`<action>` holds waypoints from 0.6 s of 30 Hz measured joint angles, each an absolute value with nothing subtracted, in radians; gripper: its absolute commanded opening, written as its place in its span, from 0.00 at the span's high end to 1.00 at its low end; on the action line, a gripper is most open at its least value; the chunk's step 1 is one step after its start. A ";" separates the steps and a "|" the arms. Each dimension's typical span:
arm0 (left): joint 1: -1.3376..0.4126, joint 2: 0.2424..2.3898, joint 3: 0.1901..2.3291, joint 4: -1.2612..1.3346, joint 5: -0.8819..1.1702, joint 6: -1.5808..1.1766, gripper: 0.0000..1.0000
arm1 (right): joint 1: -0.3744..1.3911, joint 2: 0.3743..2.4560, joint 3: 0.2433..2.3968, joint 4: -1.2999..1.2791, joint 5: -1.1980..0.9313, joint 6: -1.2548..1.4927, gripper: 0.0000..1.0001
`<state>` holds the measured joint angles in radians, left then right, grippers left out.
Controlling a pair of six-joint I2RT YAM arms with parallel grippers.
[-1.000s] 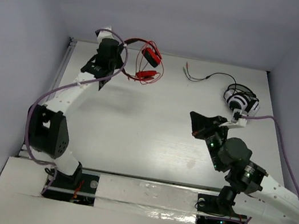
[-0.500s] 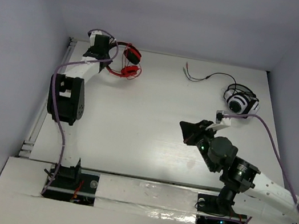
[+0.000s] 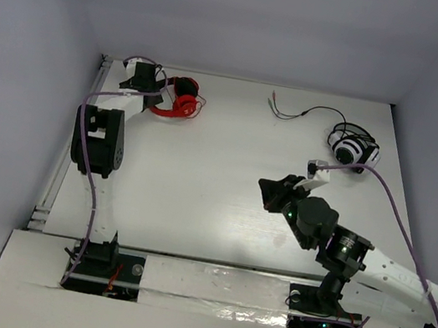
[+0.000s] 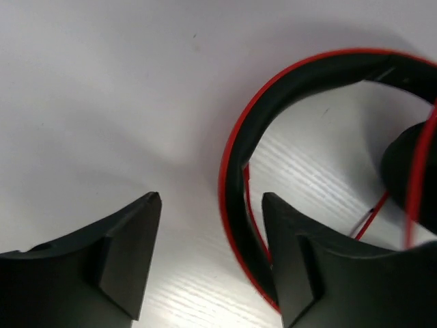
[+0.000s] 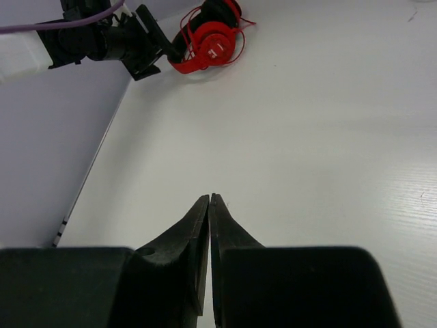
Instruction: Wrap the headphones
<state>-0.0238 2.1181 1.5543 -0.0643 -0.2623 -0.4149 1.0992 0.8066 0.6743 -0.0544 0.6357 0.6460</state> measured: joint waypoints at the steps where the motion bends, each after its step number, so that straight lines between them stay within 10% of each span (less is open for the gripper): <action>1: -0.023 2.109 1.536 -0.061 -0.262 -0.416 0.32 | 1.099 0.806 0.676 -0.055 0.636 0.645 0.89; 8: -0.017 1.859 1.378 -0.068 -0.247 -0.425 0.23 | 1.099 0.766 0.715 -0.078 0.643 0.623 0.58; 14: -0.017 1.426 1.248 0.010 -0.146 -0.443 0.13 | 1.099 0.658 0.750 -0.143 0.682 0.616 0.07; 18: -0.017 1.156 1.134 0.069 -0.047 -0.451 0.10 | 1.099 0.584 0.781 -0.231 0.717 0.622 0.00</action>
<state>-0.0174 1.1561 1.1336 0.0692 -0.0471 -0.4507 1.0992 0.5842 0.7807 -0.2310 0.7174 0.6224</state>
